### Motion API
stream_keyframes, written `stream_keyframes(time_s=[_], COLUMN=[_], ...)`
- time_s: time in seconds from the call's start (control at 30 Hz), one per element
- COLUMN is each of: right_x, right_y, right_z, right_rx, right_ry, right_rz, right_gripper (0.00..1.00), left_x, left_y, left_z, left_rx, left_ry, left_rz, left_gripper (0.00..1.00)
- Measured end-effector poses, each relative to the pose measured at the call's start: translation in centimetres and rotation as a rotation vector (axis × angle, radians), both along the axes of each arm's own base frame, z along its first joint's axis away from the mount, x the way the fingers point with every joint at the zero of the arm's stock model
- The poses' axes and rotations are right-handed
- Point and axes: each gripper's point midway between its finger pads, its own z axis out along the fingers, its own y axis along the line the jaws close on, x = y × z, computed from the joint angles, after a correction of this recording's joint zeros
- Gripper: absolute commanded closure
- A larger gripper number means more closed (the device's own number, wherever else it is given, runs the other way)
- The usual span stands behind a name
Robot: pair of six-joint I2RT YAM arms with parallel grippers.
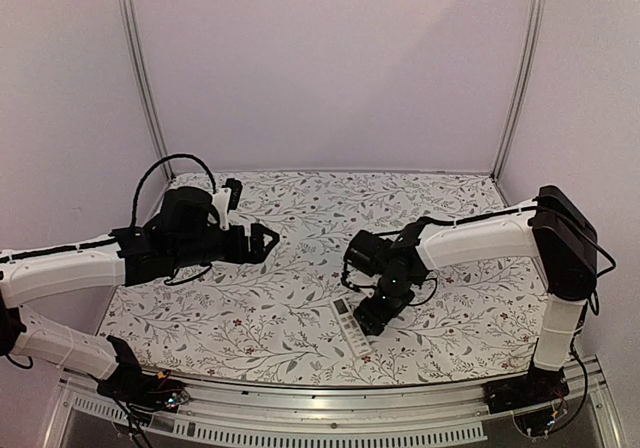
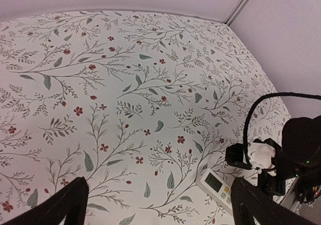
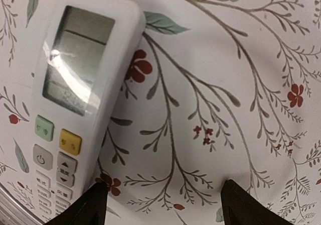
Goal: Load the batteries into the remote control
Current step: Reset both arms
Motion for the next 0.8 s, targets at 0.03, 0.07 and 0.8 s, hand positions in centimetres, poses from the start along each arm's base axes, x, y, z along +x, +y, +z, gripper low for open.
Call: stream_keyframes(time_s=[0.03,0.07,0.8], right_x=[-0.3,-0.6,-2.7], right_y=[0.4,0.9,3.4], right_z=[0.0,0.1,1.3], right_rx=[0.011,0.022,0.148], right_ry=[0.003,0.004,0.043], right_rz=[0.001,0.001,-0.035], right_gripper=[0.21,0.20,0.14], left_x=[0.0,0.0,1.0], left_y=[0.0,0.0,-1.1], left_z=[0.0,-0.1,-0.2], left_rx=[0.000,0.001,0.057], left_ry=[0.000,0.001,0.062], left_rz=[0.000,0.000,-0.009], left_gripper=[0.00,0.00,0.01])
